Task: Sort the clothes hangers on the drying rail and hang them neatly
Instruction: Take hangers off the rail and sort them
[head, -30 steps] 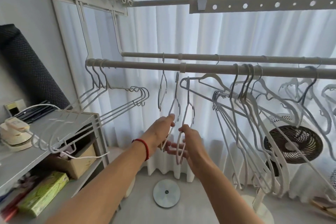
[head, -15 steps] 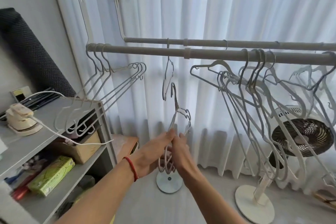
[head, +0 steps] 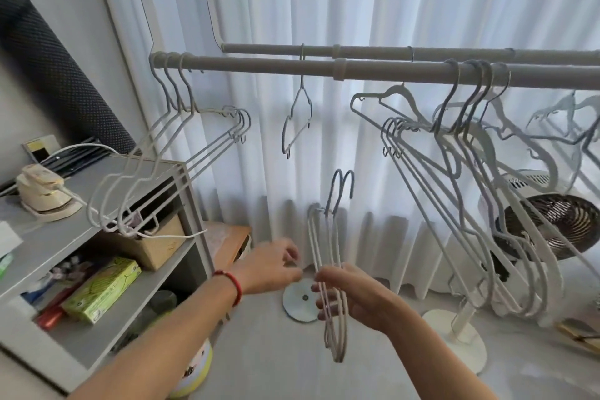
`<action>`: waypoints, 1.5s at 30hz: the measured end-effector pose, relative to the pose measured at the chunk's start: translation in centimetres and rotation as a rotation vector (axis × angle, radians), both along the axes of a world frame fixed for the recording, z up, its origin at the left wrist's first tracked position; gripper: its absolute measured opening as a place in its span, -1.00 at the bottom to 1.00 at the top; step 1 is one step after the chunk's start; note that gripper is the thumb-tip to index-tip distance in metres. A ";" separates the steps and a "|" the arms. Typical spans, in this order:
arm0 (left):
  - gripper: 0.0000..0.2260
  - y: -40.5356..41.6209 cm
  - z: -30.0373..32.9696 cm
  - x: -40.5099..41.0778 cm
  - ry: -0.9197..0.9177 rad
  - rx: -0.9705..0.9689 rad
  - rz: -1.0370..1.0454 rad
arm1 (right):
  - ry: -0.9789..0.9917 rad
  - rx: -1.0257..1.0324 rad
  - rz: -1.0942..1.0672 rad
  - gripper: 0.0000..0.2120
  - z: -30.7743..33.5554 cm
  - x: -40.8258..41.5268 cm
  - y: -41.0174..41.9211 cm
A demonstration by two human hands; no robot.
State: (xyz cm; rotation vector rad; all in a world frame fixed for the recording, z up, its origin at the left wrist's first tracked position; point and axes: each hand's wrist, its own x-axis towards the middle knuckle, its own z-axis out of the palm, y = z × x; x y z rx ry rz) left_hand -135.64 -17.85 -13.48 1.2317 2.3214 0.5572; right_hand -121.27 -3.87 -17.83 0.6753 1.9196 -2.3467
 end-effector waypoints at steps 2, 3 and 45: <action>-0.32 0.1 -0.3 -2.1 0.315 0.018 -0.012 | 0.009 -0.029 0.100 -0.65 -0.6 0.9 0.0; -0.21 0.3 -0.6 -3.0 0.403 0.000 -0.058 | 0.009 -0.040 0.168 -0.60 -0.8 1.2 -0.1; -0.77 -8.3 14.7 -5.0 -0.809 0.609 0.408 | 0.169 -0.133 -0.151 -0.96 9.7 -14.8 -8.4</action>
